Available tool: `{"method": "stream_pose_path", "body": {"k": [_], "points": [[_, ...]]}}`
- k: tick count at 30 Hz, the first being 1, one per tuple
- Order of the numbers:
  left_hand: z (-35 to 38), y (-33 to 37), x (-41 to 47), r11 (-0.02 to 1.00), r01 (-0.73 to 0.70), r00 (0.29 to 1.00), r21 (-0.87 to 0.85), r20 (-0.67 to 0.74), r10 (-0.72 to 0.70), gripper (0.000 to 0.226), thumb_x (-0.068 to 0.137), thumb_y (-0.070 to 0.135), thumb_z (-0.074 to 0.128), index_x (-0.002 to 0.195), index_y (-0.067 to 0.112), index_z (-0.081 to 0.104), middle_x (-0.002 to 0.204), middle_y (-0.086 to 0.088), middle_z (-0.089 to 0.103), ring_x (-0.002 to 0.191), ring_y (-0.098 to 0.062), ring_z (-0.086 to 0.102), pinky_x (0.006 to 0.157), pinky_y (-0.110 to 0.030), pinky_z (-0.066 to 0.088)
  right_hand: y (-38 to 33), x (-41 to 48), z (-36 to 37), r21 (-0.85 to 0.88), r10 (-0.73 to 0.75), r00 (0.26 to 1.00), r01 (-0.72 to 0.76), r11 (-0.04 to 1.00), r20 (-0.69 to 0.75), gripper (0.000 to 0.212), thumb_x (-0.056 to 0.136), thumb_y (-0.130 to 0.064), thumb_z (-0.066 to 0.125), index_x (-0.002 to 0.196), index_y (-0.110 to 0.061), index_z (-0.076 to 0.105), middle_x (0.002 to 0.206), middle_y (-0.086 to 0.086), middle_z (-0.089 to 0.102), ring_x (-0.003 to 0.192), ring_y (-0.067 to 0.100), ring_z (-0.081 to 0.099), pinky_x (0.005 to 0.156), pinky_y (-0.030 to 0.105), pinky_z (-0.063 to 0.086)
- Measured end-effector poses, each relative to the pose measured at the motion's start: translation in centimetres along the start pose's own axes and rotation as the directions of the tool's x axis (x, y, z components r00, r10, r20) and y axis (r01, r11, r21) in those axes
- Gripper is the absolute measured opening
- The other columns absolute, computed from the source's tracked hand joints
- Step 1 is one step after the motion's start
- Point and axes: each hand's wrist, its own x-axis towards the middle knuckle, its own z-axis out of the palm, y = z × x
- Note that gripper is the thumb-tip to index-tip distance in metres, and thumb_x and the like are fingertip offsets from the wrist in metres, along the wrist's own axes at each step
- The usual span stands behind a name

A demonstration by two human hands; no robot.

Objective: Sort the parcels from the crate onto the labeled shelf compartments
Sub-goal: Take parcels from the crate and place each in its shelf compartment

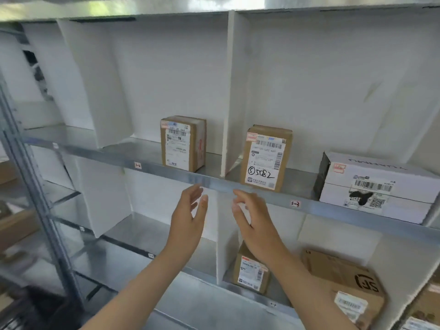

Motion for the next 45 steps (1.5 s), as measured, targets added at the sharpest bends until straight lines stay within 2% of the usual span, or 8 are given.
{"method": "stream_pose_path", "body": {"k": [8,12,16,22,28,36,41,45], "points": [[-15.2,-5.5,-0.4,0.773,-0.081,0.988,0.629,0.153,-0.021,0.041,0.102,0.035,0.046,0.14,0.018,0.048,0.143,-0.001,0.051,0.131,-0.019,0.048,0.111,-0.029,0.035,-7.3,3.3,8.9,-0.108,-0.122,0.922,0.173,0.979,0.368,0.044,0.105,-0.041,0.041,0.147,-0.033,0.037,0.148,-0.019,0.039,0.131,-0.004,0.037,0.109,0.016,0.029],[-24.6,-8.4,-3.3,0.681,-0.053,0.988,0.73,0.138,-0.071,0.038,0.101,0.031,0.049,0.134,0.012,0.052,0.133,-0.004,0.055,0.122,-0.024,0.053,0.1,-0.03,0.042,-12.4,4.4,17.4,-0.138,-0.2,0.85,0.302,0.943,0.488,0.044,0.104,-0.036,0.044,0.146,-0.023,0.042,0.145,-0.01,0.044,0.131,0.011,0.045,0.111,0.027,0.035],[-36.0,-10.2,-7.0,0.585,0.055,0.991,0.809,0.027,-0.13,0.044,0.103,0.034,0.046,0.139,0.009,0.048,0.143,-0.007,0.047,0.135,-0.023,0.042,0.109,-0.031,0.033,-18.9,3.7,28.8,-0.117,-0.278,0.747,0.427,0.897,0.604,0.042,0.102,-0.032,0.05,0.141,-0.015,0.049,0.138,0.0,0.049,0.125,0.02,0.05,0.106,0.032,0.038],[-52.1,-12.5,-12.2,0.463,0.224,0.973,0.858,-0.166,-0.163,0.05,0.103,0.037,0.043,0.147,0.012,0.04,0.152,-0.002,0.04,0.142,-0.016,0.032,0.115,-0.025,0.023,-29.2,0.6,44.5,-0.042,-0.371,0.59,0.568,0.822,0.717,0.045,0.103,-0.038,0.046,0.145,-0.02,0.044,0.144,-0.003,0.046,0.127,0.02,0.049,0.104,0.037,0.042],[-62.8,-16.1,-15.7,0.443,0.395,0.916,0.805,-0.31,-0.254,0.046,0.103,0.036,0.044,0.141,0.011,0.044,0.145,-0.002,0.045,0.135,-0.019,0.041,0.109,-0.029,0.035,-33.8,-2.4,53.7,0.0,-0.336,0.473,0.58,0.815,0.814,0.05,0.103,-0.043,0.043,0.149,-0.025,0.036,0.146,-0.009,0.042,0.127,0.018,0.048,0.102,0.037,0.044],[-68.2,-21.3,-14.1,0.463,0.46,0.887,0.758,-0.375,-0.268,0.044,0.102,0.037,0.045,0.14,0.014,0.045,0.14,0.001,0.048,0.127,-0.015,0.047,0.105,-0.029,0.04,-34.3,1.9,61.1,-0.038,-0.257,0.443,0.556,0.83,0.859,0.053,0.104,-0.043,0.042,0.151,-0.022,0.033,0.151,-0.004,0.038,0.134,0.021,0.043,0.107,0.038,0.04],[-70.1,-25.5,-10.2,0.362,0.467,0.881,0.807,-0.39,-0.269,0.042,0.102,0.036,0.044,0.136,0.013,0.049,0.14,-0.001,0.049,0.136,-0.018,0.04,0.122,-0.033,0.015,-33.4,6.9,67.0,-0.002,-0.248,0.398,0.532,0.847,0.883,0.054,0.104,-0.041,0.043,0.152,-0.02,0.031,0.153,-0.002,0.037,0.136,0.019,0.042,0.111,0.037,0.038],[-71.1,-28.8,-6.1,0.323,0.502,0.856,0.802,-0.408,-0.318,0.041,0.103,0.037,0.042,0.135,0.013,0.048,0.134,0.001,0.05,0.129,-0.018,0.044,0.117,-0.031,0.02,-32.5,11.3,71.9,0.057,-0.268,0.377,0.486,0.872,0.886,0.055,0.104,-0.041,0.043,0.153,-0.021,0.031,0.158,-0.003,0.03,0.142,0.017,0.035,0.114,0.034,0.034]]}}
